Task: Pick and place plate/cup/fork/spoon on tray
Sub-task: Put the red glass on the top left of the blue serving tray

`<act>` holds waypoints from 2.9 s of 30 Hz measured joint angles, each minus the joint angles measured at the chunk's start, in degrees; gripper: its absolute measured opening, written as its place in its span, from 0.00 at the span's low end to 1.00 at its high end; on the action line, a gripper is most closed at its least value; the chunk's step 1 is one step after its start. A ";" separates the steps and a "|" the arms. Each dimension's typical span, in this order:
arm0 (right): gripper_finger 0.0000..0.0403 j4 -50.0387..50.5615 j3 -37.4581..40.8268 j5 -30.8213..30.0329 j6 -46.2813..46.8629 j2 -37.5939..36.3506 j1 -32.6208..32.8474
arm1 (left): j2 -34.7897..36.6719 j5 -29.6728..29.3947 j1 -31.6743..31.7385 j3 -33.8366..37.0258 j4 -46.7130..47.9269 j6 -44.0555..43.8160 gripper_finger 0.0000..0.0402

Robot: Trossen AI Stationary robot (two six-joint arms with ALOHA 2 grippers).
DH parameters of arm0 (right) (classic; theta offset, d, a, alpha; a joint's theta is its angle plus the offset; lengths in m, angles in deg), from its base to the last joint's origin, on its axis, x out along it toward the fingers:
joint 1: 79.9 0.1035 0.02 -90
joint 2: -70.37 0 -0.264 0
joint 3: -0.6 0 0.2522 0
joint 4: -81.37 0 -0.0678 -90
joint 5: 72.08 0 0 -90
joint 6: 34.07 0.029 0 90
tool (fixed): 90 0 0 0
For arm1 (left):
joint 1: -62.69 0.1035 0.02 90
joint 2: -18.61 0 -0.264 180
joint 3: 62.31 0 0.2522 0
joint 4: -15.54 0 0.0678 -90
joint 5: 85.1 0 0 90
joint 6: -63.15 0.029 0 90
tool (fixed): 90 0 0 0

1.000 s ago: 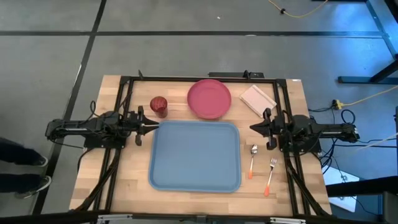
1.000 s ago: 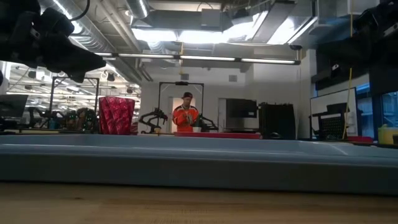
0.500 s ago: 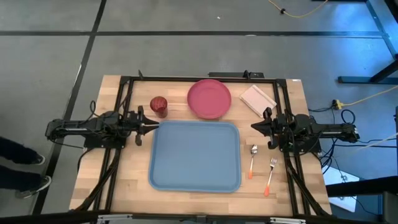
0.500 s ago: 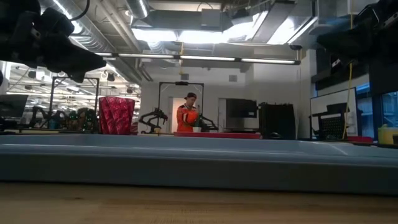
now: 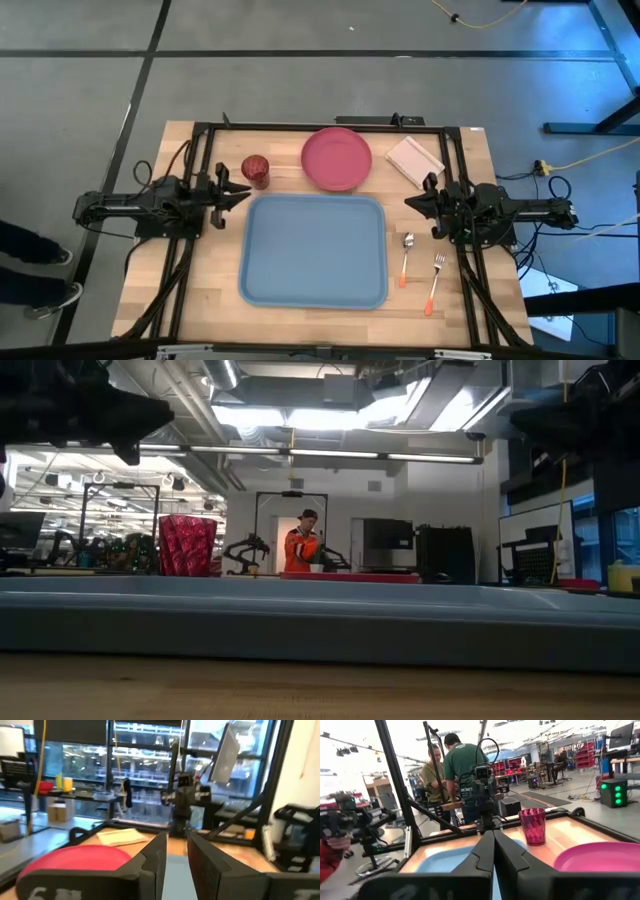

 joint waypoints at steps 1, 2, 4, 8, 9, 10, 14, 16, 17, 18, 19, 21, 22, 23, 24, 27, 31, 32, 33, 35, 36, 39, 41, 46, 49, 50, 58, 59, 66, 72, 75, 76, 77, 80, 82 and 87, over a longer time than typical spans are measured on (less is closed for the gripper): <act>0.02 0.00 -0.01 -0.01 0.67 0.00 0.00 | 0.00 -0.08 0.00 0.00 -0.33 -0.26 0.18; 0.02 0.02 0.00 0.00 1.70 0.00 0.00 | 0.00 -0.55 0.00 0.00 -0.38 -1.11 0.18; 0.02 0.04 0.00 0.00 3.09 0.02 0.00 | 0.00 -1.54 0.00 0.02 -0.39 -2.60 0.18; 0.02 -0.02 -0.01 0.12 4.83 0.01 0.00 | -0.50 0.35 -0.02 0.03 -4.74 -3.12 0.18; 0.02 -0.04 -0.01 0.64 4.83 0.01 0.00 | -0.48 2.08 -0.02 0.04 -6.89 -3.10 0.18; 0.02 -0.10 0.00 1.31 4.81 0.00 0.00 | -0.48 4.35 -0.02 0.04 -9.09 -3.00 0.18; 0.02 -0.20 -0.01 1.99 4.77 0.00 0.00 | -0.45 10.11 -0.04 0.04 -14.17 -1.52 0.18; 0.02 -0.20 -0.02 1.99 4.77 0.00 0.00 | -0.49 9.19 -0.04 0.04 -13.49 -2.39 0.18; 0.02 -0.20 0.00 1.99 4.80 0.01 0.00 | -0.68 8.46 -0.04 0.04 -12.71 -3.47 0.18; 0.02 -0.20 -0.01 1.99 4.81 0.01 0.00 | -1.33 7.96 -0.04 0.04 -11.80 -4.43 0.18; 0.02 -0.20 -0.01 1.99 4.81 0.00 0.00 | -2.21 7.94 -0.07 0.03 -10.35 -4.69 0.18; 0.02 -0.20 -0.01 1.97 4.81 0.00 0.00 | -4.70 7.82 -0.60 0.10 -8.20 -5.81 0.18; 0.02 -0.20 -0.01 1.82 4.84 0.01 0.00 | -6.40 7.29 -0.99 0.11 -8.24 -6.06 0.18; 0.02 -0.20 -0.02 1.45 4.89 0.00 0.00 | -8.53 6.13 -1.44 0.09 -8.87 -6.10 0.18; 0.02 -0.22 -0.02 1.13 4.93 0.00 0.00 | -10.86 4.38 -1.94 0.09 -9.66 -6.10 0.18; 0.02 -0.22 -0.02 -0.28 4.97 0.00 0.00 | -17.52 1.76 -3.28 -0.86 -15.16 -4.80 0.18; 0.02 -0.22 0.00 -0.44 4.88 0.01 0.00 | -24.45 1.97 -5.05 -8.33 -21.65 3.65 0.18; 0.02 -0.22 0.00 -0.44 4.85 0.00 0.00 | -26.26 1.73 -5.32 -11.19 -20.39 6.40 0.18; 0.02 -0.22 -0.02 -0.44 4.81 0.00 0.00 | -28.01 1.20 -5.44 -14.11 -17.43 8.60 0.18; 0.02 -0.22 -0.02 -0.44 4.79 0.00 0.00 | -32.00 -3.12 -5.31 -21.92 -5.54 11.57 0.18; 0.02 -0.20 0.00 -0.45 4.77 0.00 0.00 | -34.14 -7.97 -4.98 -26.16 2.13 12.56 0.18; 0.02 0.01 -0.01 -0.46 4.75 0.00 0.00 | -41.38 -29.50 -3.17 -37.83 25.48 12.49 0.18; 0.02 0.30 -0.01 -0.46 4.73 0.02 0.00 | -46.65 -39.80 -1.09 -44.72 37.50 9.35 0.18; 0.02 1.25 0.00 -0.46 4.77 0.09 0.00 | -53.42 -36.52 4.47 -57.24 50.70 7.82 0.18; 0.02 1.50 0.00 -0.48 4.79 0.09 0.00 | -55.88 -31.64 8.44 -62.99 55.18 8.12 0.18; 0.02 1.51 -0.01 -0.48 4.79 0.09 0.00 | -56.46 -31.21 10.08 -64.59 57.02 8.24 0.18; 0.02 1.69 -0.01 -0.51 4.86 0.09 0.00 | -57.42 -23.73 28.65 -67.73 67.58 4.32 0.18; 0.02 1.70 -0.01 -0.52 4.86 0.09 0.00 | -57.58 -20.56 31.29 -67.36 67.70 4.30 0.18; 0.02 1.70 -0.01 -0.58 4.81 0.09 0.00 | -62.24 -5.79 44.32 -66.12 65.89 6.21 0.18; 0.02 1.85 0.00 -0.59 4.77 0.09 0.00 | -68.31 -3.82 45.35 -66.11 62.29 7.48 0.18; 0.02 2.08 0.00 -0.58 4.79 0.11 0.00 | -70.55 -3.86 45.36 -66.11 60.93 11.06 0.18; 0.02 2.10 0.00 -0.58 4.79 0.11 0.00 | -71.12 -3.86 45.37 -66.10 60.93 12.05 0.18; 0.02 2.10 0.00 -0.58 4.79 0.11 0.00 | -71.70 -3.86 45.37 -66.10 61.05 12.93 0.18; 0.02 2.10 0.00 -0.57 4.79 0.11 0.00 | -72.83 -4.02 44.98 -66.10 61.37 14.61 0.18; 0.02 2.10 -0.01 -0.56 4.80 0.11 0.00 | -73.46 -4.06 44.66 -66.10 61.80 15.33 0.18; 0.02 2.10 0.00 -0.52 5.57 0.11 0.00 | -73.69 -4.07 43.70 -66.10 62.54 15.38 0.18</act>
